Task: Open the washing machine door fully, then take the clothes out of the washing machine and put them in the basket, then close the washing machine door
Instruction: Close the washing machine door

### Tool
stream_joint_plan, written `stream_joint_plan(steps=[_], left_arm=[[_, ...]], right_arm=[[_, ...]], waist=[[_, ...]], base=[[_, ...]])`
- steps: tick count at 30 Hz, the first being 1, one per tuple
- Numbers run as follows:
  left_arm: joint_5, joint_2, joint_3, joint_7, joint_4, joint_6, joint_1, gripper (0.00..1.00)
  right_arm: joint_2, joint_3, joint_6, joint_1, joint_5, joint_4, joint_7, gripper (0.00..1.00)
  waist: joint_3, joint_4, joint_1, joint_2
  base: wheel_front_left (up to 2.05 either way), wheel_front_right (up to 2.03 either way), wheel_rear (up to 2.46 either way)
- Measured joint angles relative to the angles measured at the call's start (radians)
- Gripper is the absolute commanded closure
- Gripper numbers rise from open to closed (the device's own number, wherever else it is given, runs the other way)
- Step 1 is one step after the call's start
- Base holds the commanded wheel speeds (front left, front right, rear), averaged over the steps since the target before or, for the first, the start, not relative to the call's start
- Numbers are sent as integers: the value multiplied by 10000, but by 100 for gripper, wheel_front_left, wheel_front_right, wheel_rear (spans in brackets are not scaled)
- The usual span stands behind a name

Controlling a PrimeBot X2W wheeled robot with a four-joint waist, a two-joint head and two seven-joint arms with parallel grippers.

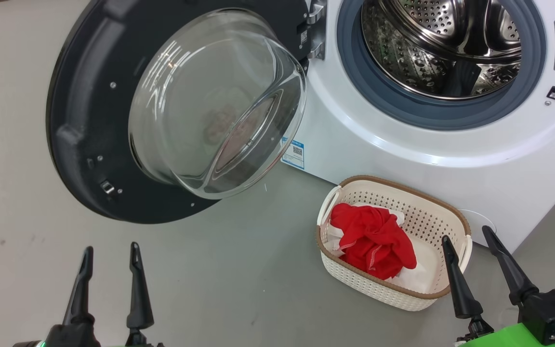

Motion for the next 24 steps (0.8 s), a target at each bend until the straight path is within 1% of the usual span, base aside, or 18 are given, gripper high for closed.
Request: stream_joint_plan(steps=[1, 2, 4, 8, 15, 16, 20, 24], left_arm=[[0, 0, 0, 0, -19, 0, 2, 0], [-10, 0, 0, 0, -19, 2, 3, 6], [-15, -2, 0, 0, -17, 15, 3, 100], [-288, -12, 128, 0, -146, 15, -33, 100], [-1179, -40, 1133, -15, -692, -23, -864, 100], [-1400, -42, 1298, -29, -698, -61, -1034, 100], [-2920, -54, 2105, -12, -376, -529, -1839, 100], [-4347, 96, 2963, 397, 207, -849, -2827, 100]], right_arm=[[0, 0, 0, 0, 0, 0, 2, 0], [0, 0, 0, 0, 0, -4, 25, 0], [0, -2, 0, 1, 0, -8, 33, 0], [-2, -35, 0, 3, 0, -58, 75, 0], [-6, -29, 0, 1, -10, -163, 176, 0], [-4, -29, 0, 0, -23, -188, 203, 0], [-8, -29, 0, -8, -102, -268, 345, 0], [-8, -35, 0, -13, -105, -326, 422, 0]], waist=[[8, -1, 0, 0], [19, -2, 0, 0], [31, -7, 0, 0], [74, -13, 0, 0], [182, -201, -1, 0], [198, -245, -1, 0], [248, -451, -1, 0], [285, -684, 0, 0]], base=[[0, 0, 0], [0, 0, 0], [0, 0, 0], [0, 0, 0], [0, 0, 0], [0, 0, 0], [0, 0, 0], [0, 0, 0]])
